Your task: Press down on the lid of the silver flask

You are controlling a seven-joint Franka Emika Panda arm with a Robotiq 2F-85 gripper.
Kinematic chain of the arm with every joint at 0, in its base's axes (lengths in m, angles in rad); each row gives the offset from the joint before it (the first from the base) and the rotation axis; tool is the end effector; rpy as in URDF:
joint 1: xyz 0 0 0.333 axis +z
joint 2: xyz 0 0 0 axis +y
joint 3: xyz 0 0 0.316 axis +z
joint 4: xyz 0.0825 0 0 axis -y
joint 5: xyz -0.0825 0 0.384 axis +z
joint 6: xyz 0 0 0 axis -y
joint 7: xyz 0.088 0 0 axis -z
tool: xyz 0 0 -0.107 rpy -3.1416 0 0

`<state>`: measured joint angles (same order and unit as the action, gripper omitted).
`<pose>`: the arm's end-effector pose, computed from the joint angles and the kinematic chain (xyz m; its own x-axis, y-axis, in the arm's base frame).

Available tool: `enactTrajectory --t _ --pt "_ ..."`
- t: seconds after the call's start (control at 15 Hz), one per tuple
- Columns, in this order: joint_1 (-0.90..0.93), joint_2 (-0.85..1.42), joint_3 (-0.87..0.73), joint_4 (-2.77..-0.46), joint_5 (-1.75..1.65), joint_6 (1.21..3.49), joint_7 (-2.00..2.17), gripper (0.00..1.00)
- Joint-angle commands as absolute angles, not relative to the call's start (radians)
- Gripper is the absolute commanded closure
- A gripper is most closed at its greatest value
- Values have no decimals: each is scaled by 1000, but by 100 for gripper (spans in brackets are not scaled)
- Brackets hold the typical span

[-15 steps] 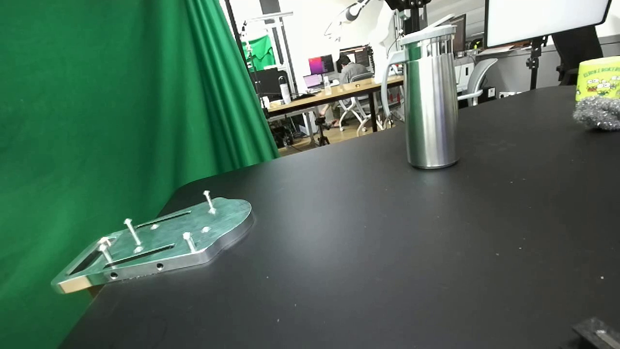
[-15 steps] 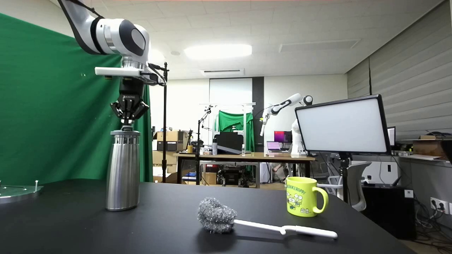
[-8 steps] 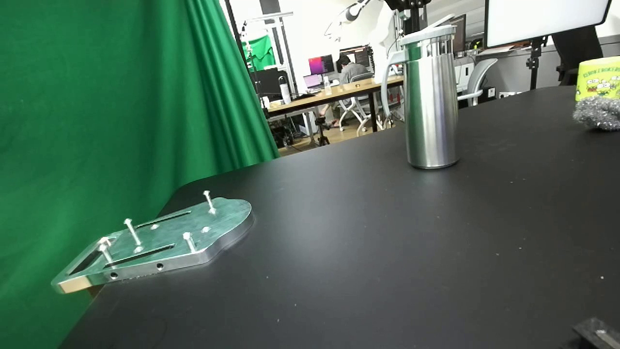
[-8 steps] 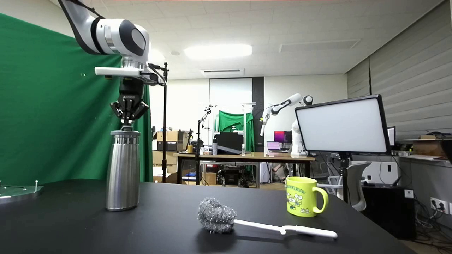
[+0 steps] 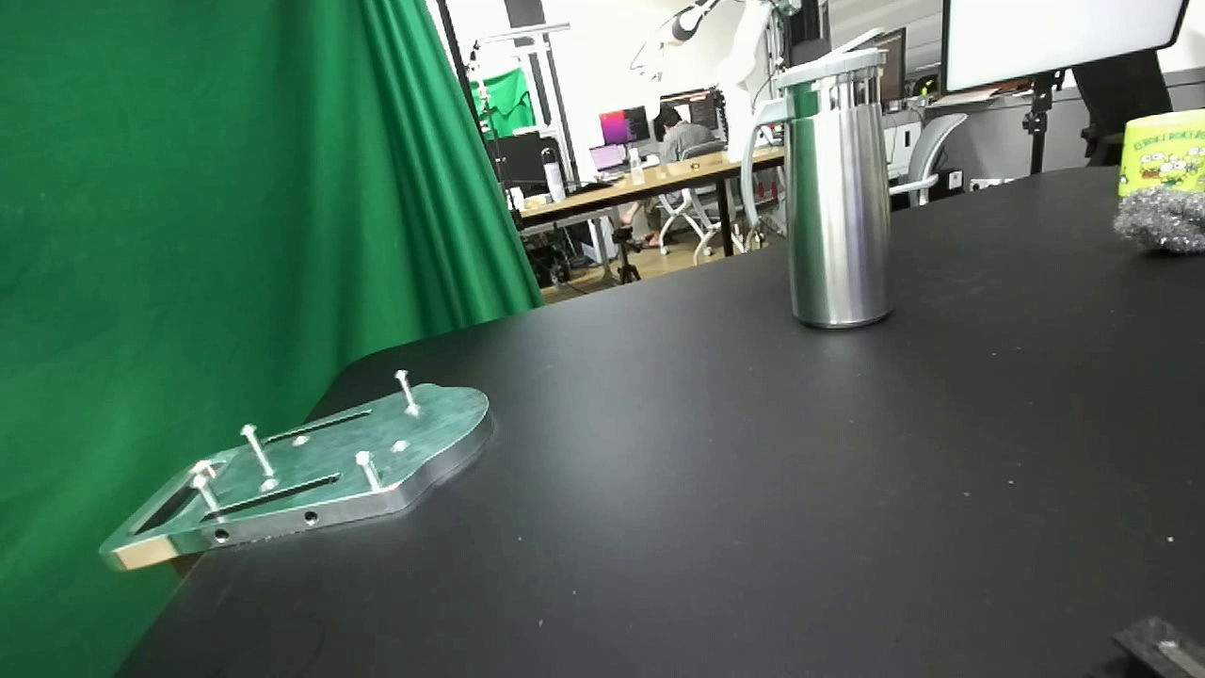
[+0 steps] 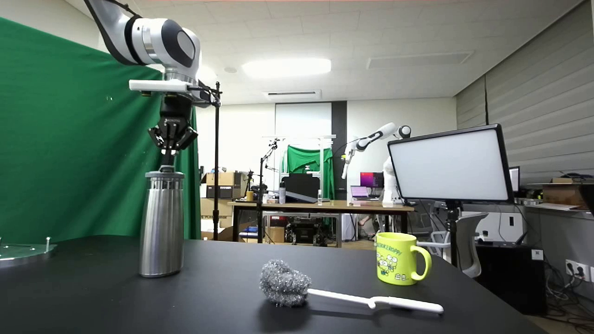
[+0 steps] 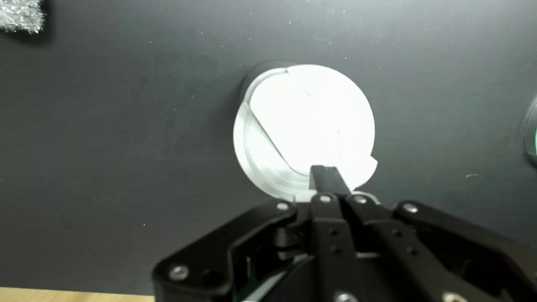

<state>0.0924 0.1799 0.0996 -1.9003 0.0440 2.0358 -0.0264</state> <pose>0.5853 0.1140 0.4037 0.9796 0.1964 -0.0427 0.1938 -0.9794 -0.0573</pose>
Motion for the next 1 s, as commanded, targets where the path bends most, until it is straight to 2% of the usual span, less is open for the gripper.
enactTrajectory --t 0.0,0.33,0.4,0.47,0.53,0.93 --pt "91 148 98 -1857 53 1984 -23 100" --pt "92 131 98 -1844 52 1968 -21 100" --pt "93 129 97 -1842 52 1965 -12 74" --pt "93 128 97 -1840 48 1959 -18 74" --pt "92 125 97 -1839 50 1957 -22 69" --pt "90 108 95 -1839 52 1940 -22 27"
